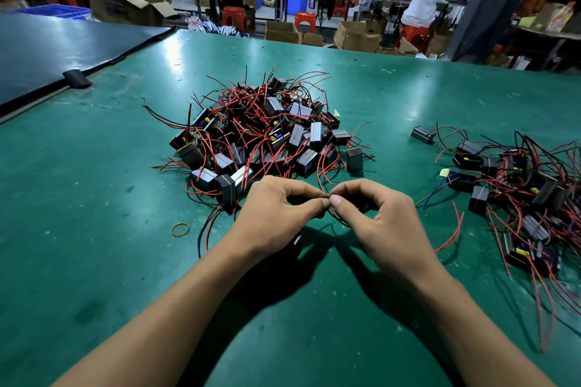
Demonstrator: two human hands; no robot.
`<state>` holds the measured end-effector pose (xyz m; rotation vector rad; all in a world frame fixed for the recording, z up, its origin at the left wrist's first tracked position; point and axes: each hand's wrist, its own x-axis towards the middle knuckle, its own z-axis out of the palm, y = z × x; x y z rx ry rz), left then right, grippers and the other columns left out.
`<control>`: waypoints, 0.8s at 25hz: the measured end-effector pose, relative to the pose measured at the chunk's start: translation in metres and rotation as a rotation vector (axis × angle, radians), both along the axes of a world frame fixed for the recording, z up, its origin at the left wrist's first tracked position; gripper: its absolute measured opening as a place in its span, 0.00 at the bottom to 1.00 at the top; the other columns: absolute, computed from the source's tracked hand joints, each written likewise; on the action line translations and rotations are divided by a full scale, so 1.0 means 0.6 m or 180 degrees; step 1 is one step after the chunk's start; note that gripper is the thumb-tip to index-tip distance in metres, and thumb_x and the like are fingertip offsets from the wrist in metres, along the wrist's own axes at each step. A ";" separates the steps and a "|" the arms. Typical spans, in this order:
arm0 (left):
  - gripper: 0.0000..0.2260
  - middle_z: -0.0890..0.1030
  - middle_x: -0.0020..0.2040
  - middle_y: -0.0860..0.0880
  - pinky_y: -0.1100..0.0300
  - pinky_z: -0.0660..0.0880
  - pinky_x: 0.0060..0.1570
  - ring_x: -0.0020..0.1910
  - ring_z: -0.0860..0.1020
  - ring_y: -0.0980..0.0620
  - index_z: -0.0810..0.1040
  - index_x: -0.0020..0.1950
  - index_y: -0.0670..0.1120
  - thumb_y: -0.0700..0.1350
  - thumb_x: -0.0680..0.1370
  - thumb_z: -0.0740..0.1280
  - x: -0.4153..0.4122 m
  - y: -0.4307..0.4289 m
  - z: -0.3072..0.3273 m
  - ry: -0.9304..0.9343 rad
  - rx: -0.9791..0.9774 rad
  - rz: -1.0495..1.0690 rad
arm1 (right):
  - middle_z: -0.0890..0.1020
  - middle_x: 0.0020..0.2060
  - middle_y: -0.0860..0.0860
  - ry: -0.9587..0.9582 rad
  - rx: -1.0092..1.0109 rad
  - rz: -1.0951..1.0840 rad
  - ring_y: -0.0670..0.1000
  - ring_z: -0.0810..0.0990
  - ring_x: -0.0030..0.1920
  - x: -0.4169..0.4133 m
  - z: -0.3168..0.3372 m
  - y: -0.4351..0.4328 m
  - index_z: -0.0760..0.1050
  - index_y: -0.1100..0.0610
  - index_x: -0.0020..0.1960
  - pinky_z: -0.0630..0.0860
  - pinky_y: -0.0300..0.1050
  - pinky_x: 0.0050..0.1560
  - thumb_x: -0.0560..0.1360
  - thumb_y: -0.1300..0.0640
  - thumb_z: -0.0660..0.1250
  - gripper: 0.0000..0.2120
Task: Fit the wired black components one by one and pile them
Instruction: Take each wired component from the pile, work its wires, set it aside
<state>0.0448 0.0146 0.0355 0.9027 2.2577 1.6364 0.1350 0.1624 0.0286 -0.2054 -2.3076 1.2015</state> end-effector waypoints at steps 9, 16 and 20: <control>0.03 0.84 0.32 0.53 0.76 0.64 0.28 0.23 0.71 0.66 0.87 0.45 0.46 0.43 0.74 0.74 0.003 -0.005 0.006 0.0206 -0.0069 -0.0080 | 0.82 0.34 0.43 0.0239 0.0636 -0.0025 0.42 0.79 0.36 0.004 0.008 0.003 0.82 0.52 0.41 0.69 0.29 0.40 0.75 0.53 0.74 0.05; 0.02 0.77 0.25 0.58 0.76 0.62 0.27 0.21 0.68 0.66 0.87 0.44 0.45 0.40 0.74 0.74 0.004 -0.002 0.006 0.0436 -0.0121 -0.0164 | 0.81 0.29 0.47 -0.0147 -0.0127 -0.0343 0.41 0.74 0.29 -0.001 0.005 -0.012 0.80 0.53 0.34 0.70 0.34 0.32 0.75 0.51 0.73 0.12; 0.02 0.79 0.27 0.58 0.76 0.62 0.27 0.21 0.69 0.67 0.87 0.42 0.45 0.41 0.74 0.74 0.003 -0.002 0.005 0.0387 -0.0144 -0.0209 | 0.83 0.33 0.42 -0.0019 0.0021 -0.0243 0.41 0.78 0.34 0.001 0.006 -0.013 0.82 0.51 0.39 0.71 0.30 0.36 0.75 0.56 0.73 0.06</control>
